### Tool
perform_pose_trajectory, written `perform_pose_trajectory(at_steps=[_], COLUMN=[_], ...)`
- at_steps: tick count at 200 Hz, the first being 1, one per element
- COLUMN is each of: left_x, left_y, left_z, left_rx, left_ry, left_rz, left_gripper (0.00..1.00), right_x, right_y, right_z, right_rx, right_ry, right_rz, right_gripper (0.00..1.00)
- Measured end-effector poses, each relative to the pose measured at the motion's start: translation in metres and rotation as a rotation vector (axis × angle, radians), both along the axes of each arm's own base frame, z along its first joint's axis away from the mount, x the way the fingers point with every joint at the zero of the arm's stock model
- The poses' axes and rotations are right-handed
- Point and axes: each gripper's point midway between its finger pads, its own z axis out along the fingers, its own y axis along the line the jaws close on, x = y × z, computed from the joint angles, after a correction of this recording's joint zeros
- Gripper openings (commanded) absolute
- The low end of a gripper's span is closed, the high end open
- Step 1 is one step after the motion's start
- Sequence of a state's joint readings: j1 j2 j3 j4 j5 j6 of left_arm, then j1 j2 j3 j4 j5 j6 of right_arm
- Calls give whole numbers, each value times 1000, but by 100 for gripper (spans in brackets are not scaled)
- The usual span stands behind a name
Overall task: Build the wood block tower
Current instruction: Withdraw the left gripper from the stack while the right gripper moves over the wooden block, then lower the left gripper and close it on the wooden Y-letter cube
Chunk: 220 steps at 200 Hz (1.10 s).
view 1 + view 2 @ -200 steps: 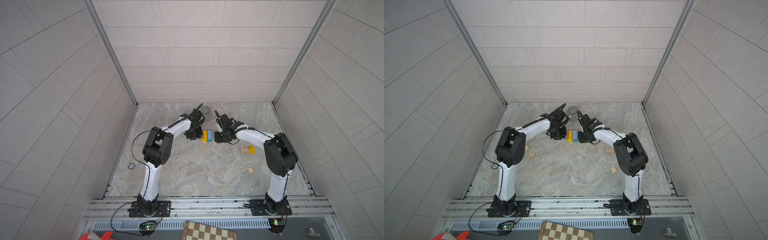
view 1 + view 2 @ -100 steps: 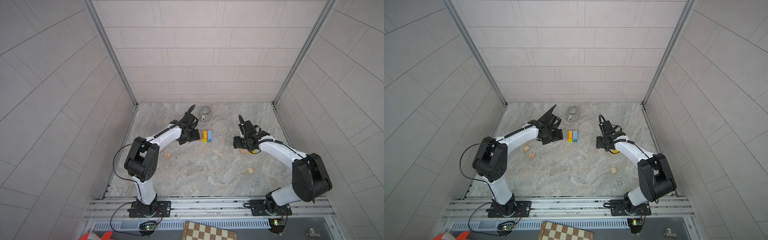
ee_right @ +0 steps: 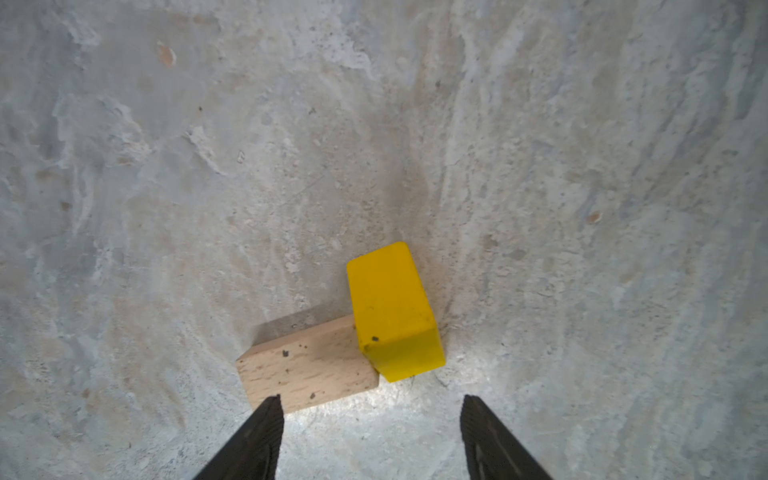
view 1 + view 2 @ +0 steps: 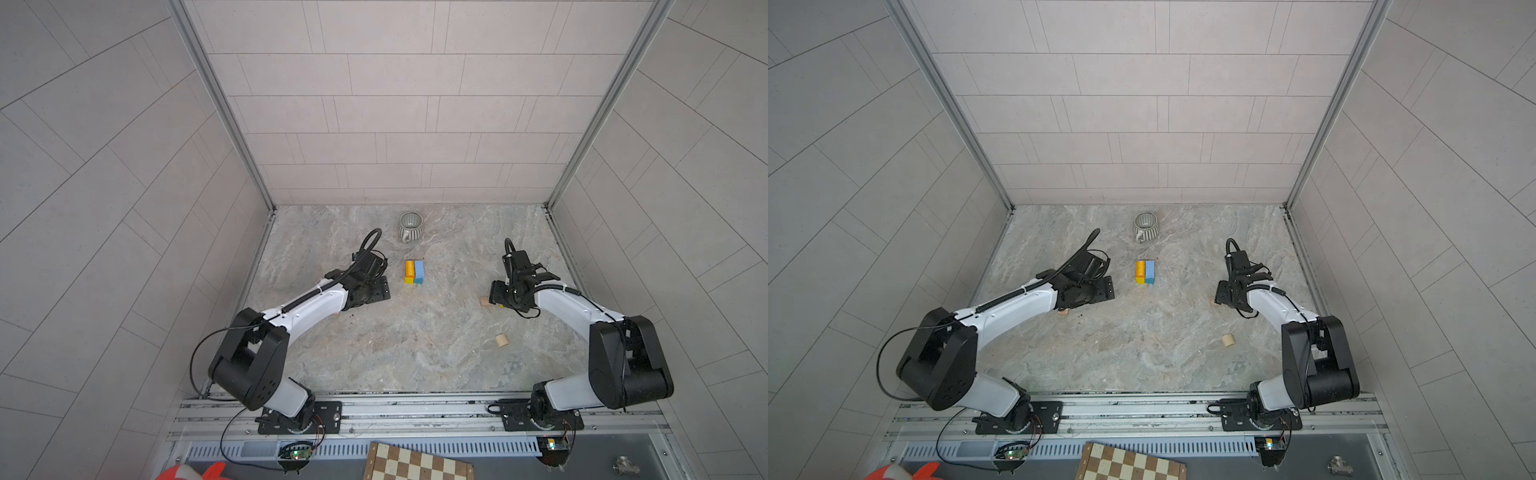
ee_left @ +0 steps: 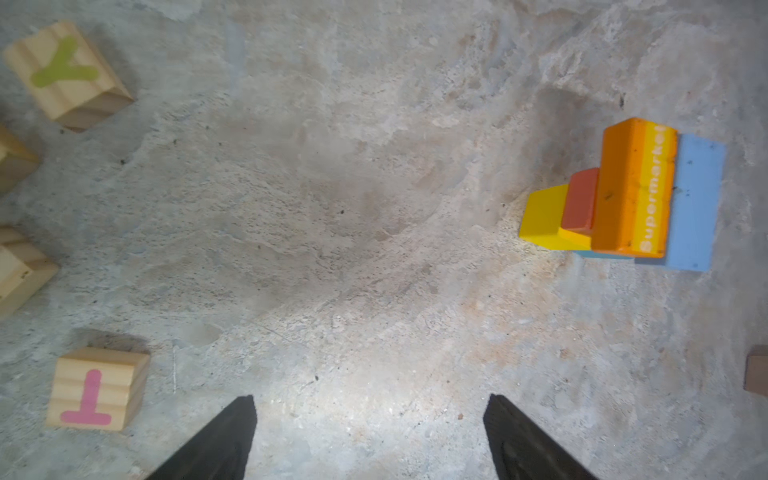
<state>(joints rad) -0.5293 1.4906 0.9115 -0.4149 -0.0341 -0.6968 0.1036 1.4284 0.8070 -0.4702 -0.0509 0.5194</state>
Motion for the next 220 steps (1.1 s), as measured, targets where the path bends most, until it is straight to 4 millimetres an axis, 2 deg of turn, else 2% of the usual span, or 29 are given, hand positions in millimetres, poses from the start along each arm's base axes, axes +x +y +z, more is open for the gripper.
perform_pose_trajectory(at_steps=[18, 45, 71, 89, 120, 169, 193, 202, 220], left_x=[-5, -7, 1, 11, 32, 78, 80, 78, 78], left_y=[9, 25, 40, 51, 74, 108, 117, 119, 122], left_z=[-6, -7, 2, 10, 24, 55, 44, 35, 17], left_rx=[13, 30, 26, 7, -17, 39, 72, 83, 105], left_ry=[-10, -23, -45, -50, -21, 32, 90, 125, 190], left_rz=[33, 104, 170, 213, 271, 290, 291, 294, 295], left_gripper=[93, 92, 88, 82, 77, 75, 75, 76, 76], right_x=[3, 7, 17, 29, 46, 51, 50, 48, 38], right_y=[5, 18, 45, 66, 90, 135, 149, 150, 147], right_z=[1, 5, 22, 40, 62, 75, 77, 77, 74], right_rx=[21, 40, 29, 34, 46, 95, 116, 123, 135], right_ry=[-12, -28, -65, -114, -171, -232, -268, -284, -312], right_rz=[13, 61, 156, 214, 286, 412, 448, 450, 444], right_gripper=[60, 61, 62, 62, 64, 72, 79, 98, 99])
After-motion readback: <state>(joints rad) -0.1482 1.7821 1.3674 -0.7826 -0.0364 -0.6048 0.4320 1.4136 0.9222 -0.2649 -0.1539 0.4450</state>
